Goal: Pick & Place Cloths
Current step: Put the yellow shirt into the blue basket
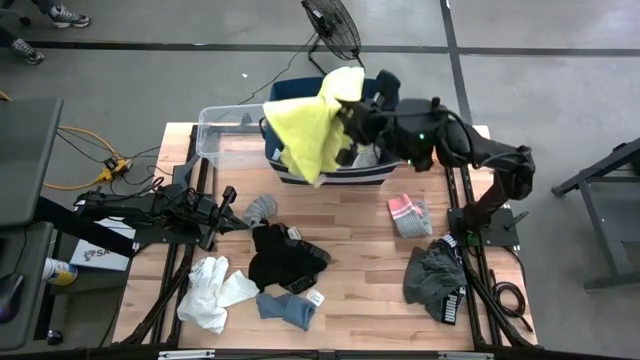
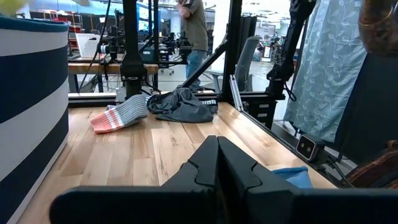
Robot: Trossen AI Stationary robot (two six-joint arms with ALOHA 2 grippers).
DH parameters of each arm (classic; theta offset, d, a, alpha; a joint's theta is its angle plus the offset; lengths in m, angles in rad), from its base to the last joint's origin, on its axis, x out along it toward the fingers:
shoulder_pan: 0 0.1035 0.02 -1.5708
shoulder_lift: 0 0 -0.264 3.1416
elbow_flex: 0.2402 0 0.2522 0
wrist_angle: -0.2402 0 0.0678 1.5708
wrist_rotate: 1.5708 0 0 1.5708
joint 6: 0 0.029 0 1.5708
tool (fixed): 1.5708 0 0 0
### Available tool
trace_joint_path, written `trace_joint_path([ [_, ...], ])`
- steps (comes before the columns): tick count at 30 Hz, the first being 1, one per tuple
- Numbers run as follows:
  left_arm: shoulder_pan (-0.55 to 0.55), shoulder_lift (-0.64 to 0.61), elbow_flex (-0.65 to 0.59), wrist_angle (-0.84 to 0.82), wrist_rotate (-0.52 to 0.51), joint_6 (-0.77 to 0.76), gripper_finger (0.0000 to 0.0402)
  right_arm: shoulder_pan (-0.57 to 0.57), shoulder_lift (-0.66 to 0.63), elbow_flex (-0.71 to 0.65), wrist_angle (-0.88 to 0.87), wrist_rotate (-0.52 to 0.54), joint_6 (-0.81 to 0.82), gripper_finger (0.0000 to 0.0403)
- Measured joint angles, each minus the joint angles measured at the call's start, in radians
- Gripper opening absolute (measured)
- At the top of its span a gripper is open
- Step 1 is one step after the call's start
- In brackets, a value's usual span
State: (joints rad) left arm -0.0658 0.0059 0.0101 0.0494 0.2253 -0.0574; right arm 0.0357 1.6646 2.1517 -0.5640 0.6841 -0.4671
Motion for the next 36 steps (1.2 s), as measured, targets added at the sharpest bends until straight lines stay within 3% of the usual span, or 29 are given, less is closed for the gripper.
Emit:
trace_joint_path([
  [13,0.000,0.000,0.000,0.000,0.000,0.000,0.0001,-0.168,0.000,0.000,0.020,-0.046,0.027,0.0025],
  [20,0.000,0.000,0.000,0.000,0.000,0.000,0.0001,-0.275,0.005,0.000,-0.059,-0.097,0.045,0.0025],
  [28,0.000,0.000,0.000,0.000,0.000,0.000,0.0001,-0.397,0.011,-0.001,-0.244,-0.284,0.102,0.0025],
  [36,0.000,0.000,0.000,0.000,0.000,0.000,0.0001,-0.485,0.012,-0.129,-0.252,-0.490,0.101,0.0025],
])
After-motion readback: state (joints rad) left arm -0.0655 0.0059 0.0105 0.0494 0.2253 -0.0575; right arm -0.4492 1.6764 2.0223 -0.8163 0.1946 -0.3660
